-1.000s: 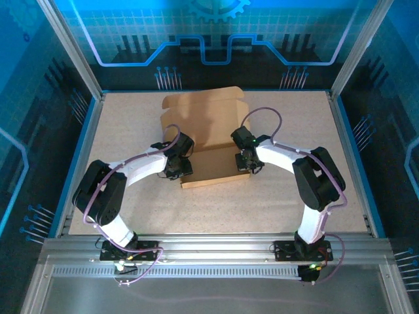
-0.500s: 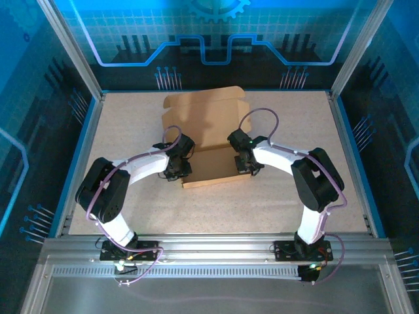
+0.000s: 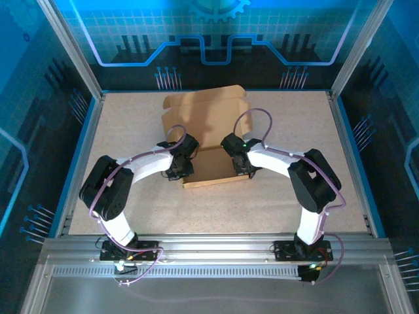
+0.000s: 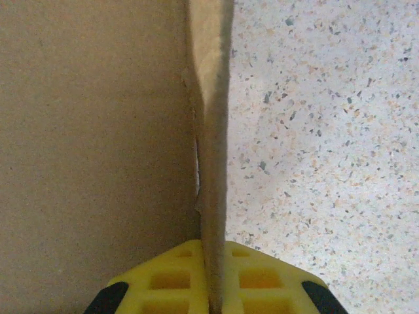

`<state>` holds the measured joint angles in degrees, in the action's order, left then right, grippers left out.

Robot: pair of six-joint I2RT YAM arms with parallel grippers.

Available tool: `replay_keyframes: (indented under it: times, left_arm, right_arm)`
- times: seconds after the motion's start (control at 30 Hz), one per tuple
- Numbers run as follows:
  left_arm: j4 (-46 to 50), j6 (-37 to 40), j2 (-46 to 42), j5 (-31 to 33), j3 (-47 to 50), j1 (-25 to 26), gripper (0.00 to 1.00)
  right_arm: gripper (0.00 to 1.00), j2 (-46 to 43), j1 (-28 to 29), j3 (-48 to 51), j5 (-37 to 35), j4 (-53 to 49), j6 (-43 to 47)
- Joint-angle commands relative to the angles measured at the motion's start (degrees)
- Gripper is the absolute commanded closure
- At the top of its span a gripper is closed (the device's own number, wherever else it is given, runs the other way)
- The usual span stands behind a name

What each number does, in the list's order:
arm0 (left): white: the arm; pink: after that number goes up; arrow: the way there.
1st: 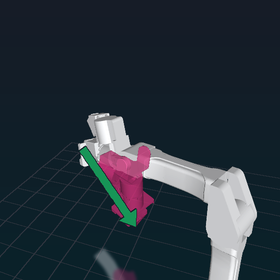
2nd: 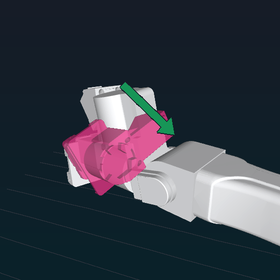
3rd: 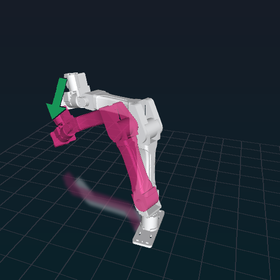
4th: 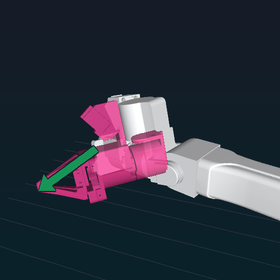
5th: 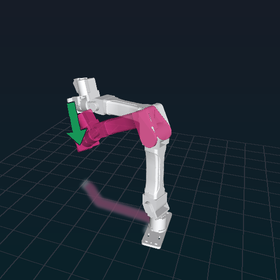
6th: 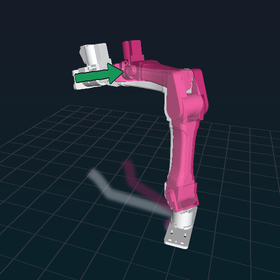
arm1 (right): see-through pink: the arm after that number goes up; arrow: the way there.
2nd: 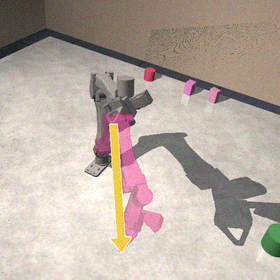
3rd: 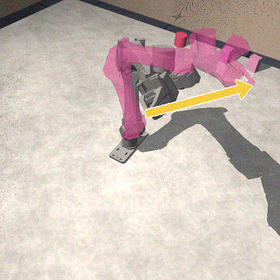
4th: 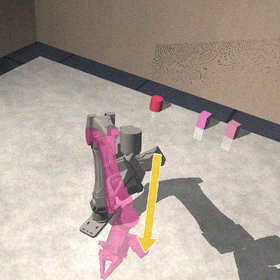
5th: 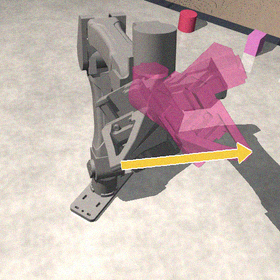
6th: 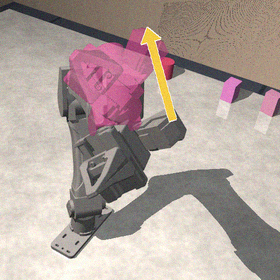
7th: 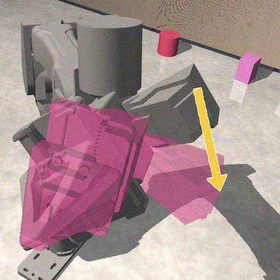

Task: Fold the paper box

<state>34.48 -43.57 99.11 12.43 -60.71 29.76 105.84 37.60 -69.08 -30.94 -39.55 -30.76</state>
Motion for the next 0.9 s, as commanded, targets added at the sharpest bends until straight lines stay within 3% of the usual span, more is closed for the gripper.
replay_keyframes:
  times: [0.0,0.07,0.17,0.43,0.53,0.73,0.87]
  left_arm:
    - [0.13,-1.25,1.53,-0.09,-1.62,0.53,0.99]
    - [0.28,-1.1,1.08,0.35,-1.45,0.48,0.99]
    - [0.11,-0.62,-0.11,1.22,-0.79,0.26,0.91]
    - [-0.91,0.98,-3.85,3.16,0.38,-0.14,0.56]
    - [-1.55,1.49,-5.78,4.14,0.97,-0.25,0.44]
    - [-3.88,3.01,-11.39,5.74,3.25,-1.14,0.31]
    - [-7.89,4.72,-15.21,2.61,5.11,-3.71,0.21]
  right_arm:
    - [1.0,2.04,2.12,-2.07,-3.9,-3.95,-2.93]
    - [0.98,1.31,1.88,-1.77,-3.23,-3.66,-3.42]
    - [0.93,-1.43,0.54,-0.01,-0.17,-1.05,-2.76]
    - [0.4,-11.67,-3.5,6.44,9.37,9.91,4.4]
    - [0.27,-15.23,-5.85,8.39,12.89,13.28,7.95]
    - [0.18,-20.79,-13.68,8.86,28.17,18.21,16.96]
    - [0.17,-19.9,-19.06,4.34,36.64,17.54,25.4]
